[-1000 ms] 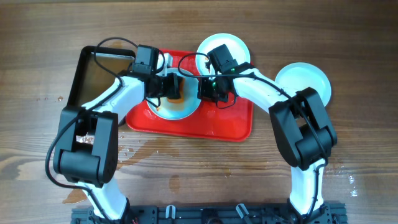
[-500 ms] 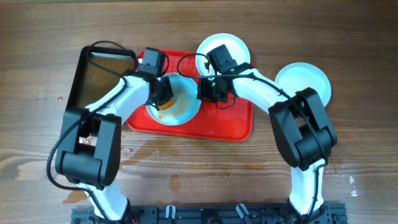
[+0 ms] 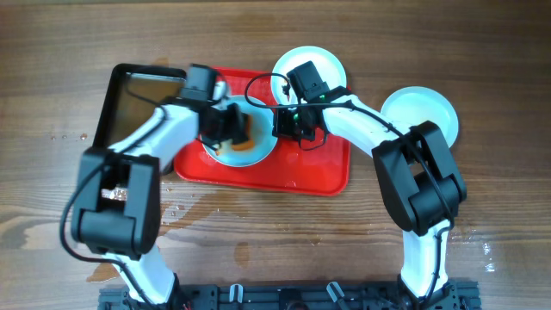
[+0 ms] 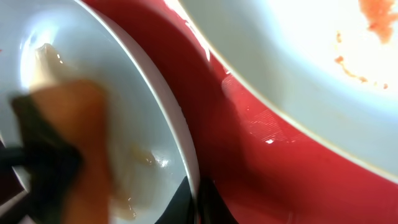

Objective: Clean dirty plates on tray and stack at the side

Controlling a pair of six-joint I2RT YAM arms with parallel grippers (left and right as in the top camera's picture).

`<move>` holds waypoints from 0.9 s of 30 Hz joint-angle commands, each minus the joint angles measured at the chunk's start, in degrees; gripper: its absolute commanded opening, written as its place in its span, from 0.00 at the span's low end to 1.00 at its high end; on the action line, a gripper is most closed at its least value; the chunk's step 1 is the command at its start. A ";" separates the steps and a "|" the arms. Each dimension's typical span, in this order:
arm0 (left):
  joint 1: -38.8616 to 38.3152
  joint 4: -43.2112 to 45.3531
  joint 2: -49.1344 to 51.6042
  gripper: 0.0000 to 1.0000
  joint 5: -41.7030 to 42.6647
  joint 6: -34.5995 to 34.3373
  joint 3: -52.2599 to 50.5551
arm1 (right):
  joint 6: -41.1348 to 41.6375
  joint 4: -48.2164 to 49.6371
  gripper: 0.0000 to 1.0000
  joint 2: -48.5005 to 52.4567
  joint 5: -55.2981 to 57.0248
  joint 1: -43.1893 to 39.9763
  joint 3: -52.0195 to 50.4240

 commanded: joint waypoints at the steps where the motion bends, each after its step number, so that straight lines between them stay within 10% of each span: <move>1: 7.50 0.22 -5.09 0.04 3.52 -1.62 2.05 | 0.09 0.39 0.04 -0.31 -2.01 -0.15 0.20; 8: 13.92 -1.11 -15.65 0.04 3.45 -1.18 2.47 | 0.17 0.72 0.04 -0.31 -1.95 -0.15 0.20; 15: 15.65 -5.55 -17.49 0.04 -0.22 -1.18 2.47 | 1.01 2.32 0.38 0.20 0.96 0.57 0.20; 19: 15.65 -7.41 -17.44 0.04 -5.31 -1.16 2.47 | 2.05 2.82 0.31 0.68 4.31 2.14 0.20; 22: 15.65 -8.22 -17.40 0.04 -8.04 -1.11 2.45 | 3.15 2.47 0.05 0.72 5.57 2.93 0.20; 27: 15.61 -9.14 -17.40 0.04 -8.20 1.70 2.45 | 3.06 -0.04 0.04 -0.61 0.79 1.29 0.24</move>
